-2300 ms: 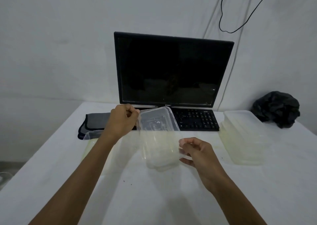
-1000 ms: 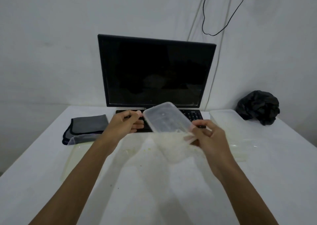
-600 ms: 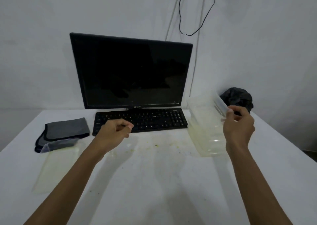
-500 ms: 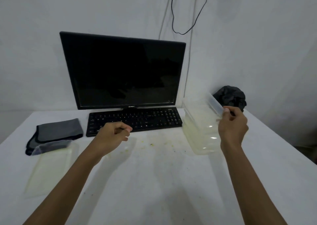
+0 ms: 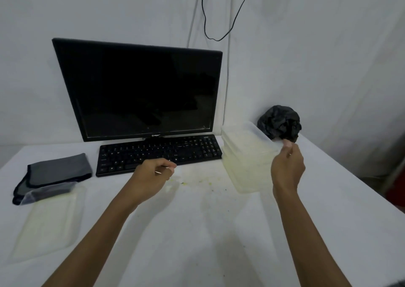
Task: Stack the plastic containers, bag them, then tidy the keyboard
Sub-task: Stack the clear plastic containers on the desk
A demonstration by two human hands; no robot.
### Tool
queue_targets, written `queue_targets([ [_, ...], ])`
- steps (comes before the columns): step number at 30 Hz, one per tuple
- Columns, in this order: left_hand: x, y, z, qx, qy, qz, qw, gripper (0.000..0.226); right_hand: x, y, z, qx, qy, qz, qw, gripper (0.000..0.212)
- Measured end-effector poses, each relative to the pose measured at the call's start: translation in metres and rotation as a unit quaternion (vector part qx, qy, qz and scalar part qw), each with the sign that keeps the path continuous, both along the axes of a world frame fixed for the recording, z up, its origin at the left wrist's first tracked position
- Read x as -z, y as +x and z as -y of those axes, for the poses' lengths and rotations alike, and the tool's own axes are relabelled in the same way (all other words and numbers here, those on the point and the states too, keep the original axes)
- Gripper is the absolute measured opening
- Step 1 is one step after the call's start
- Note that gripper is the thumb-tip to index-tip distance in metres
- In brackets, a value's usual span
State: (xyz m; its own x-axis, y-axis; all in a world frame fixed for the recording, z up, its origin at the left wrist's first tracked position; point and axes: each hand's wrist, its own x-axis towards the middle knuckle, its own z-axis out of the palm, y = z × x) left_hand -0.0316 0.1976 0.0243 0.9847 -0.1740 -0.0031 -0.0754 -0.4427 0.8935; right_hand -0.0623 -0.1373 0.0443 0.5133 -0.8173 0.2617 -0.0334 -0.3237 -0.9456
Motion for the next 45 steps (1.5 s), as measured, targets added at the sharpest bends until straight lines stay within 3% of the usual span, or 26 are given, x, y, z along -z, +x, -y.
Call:
queue_targets([
  [2, 0.001, 0.000, 0.006, 0.003, 0.000, 0.001, 1.000, 0.017, 0.012, -0.008, 0.014, 0.026, 0.004, -0.041, 0.999, 0.037],
  [5, 0.002, 0.000, 0.021, 0.013, 0.001, 0.000, 1.000, 0.017, 0.041, -0.021, 0.043, -0.007, -0.027, -0.203, 0.979, 0.037],
  [10, 0.002, -0.001, 0.054, 0.042, -0.002, 0.001, 0.999, 0.016, 0.071, -0.046, 0.068, -0.123, -0.160, -0.444, 0.873, 0.073],
  [13, 0.005, -0.002, 0.071, 0.057, 0.001, -0.002, 0.998, 0.016, 0.074, -0.057, 0.073, -0.126, -0.232, -0.474, 0.840, 0.075],
  [16, 0.008, -0.003, 0.082, 0.063, 0.003, -0.008, 0.998, 0.017, 0.077, -0.060, 0.070, -0.121, -0.286, -0.483, 0.819, 0.052],
  [18, 0.009, -0.005, 0.087, 0.066, 0.006, -0.007, 0.998, 0.017, 0.078, -0.063, 0.066, -0.108, -0.313, -0.470, 0.818, 0.037],
  [20, 0.009, -0.007, 0.091, 0.068, 0.008, -0.008, 0.998, 0.017, 0.073, -0.067, 0.060, -0.067, -0.331, -0.424, 0.840, 0.036],
  [22, 0.008, -0.007, 0.093, 0.069, 0.010, -0.008, 0.998, 0.017, 0.063, -0.070, 0.056, 0.009, -0.316, -0.328, 0.890, 0.039],
  [25, 0.004, -0.008, 0.094, 0.068, 0.009, -0.003, 0.998, 0.018, 0.047, -0.070, 0.050, 0.106, -0.267, -0.110, 0.951, 0.039],
  [29, -0.002, -0.009, 0.090, 0.055, 0.005, 0.005, 0.998, 0.018, 0.013, -0.066, 0.029, 0.079, -0.254, 0.111, 0.958, 0.032],
  [33, -0.008, -0.011, 0.077, 0.032, -0.012, 0.019, 0.999, 0.020, -0.029, -0.062, -0.014, -0.004, -0.232, 0.217, 0.948, 0.032],
  [36, -0.018, -0.013, 0.061, 0.005, -0.019, 0.045, 0.999, 0.023, -0.052, -0.058, -0.052, -0.087, -0.127, 0.242, 0.958, 0.032],
  [39, -0.027, -0.015, 0.021, -0.061, -0.026, 0.081, 0.995, 0.022, -0.061, -0.051, -0.098, -0.201, 0.036, 0.190, 0.960, 0.031],
  [42, -0.031, -0.016, -0.032, -0.138, -0.024, 0.103, 0.985, 0.022, -0.052, -0.047, -0.140, -0.301, 0.177, 0.096, 0.932, 0.030],
  [45, -0.028, -0.022, -0.103, -0.239, 0.050, 0.137, 0.960, 0.018, -0.031, -0.044, -0.183, -0.392, 0.265, 0.008, 0.881, 0.026],
])
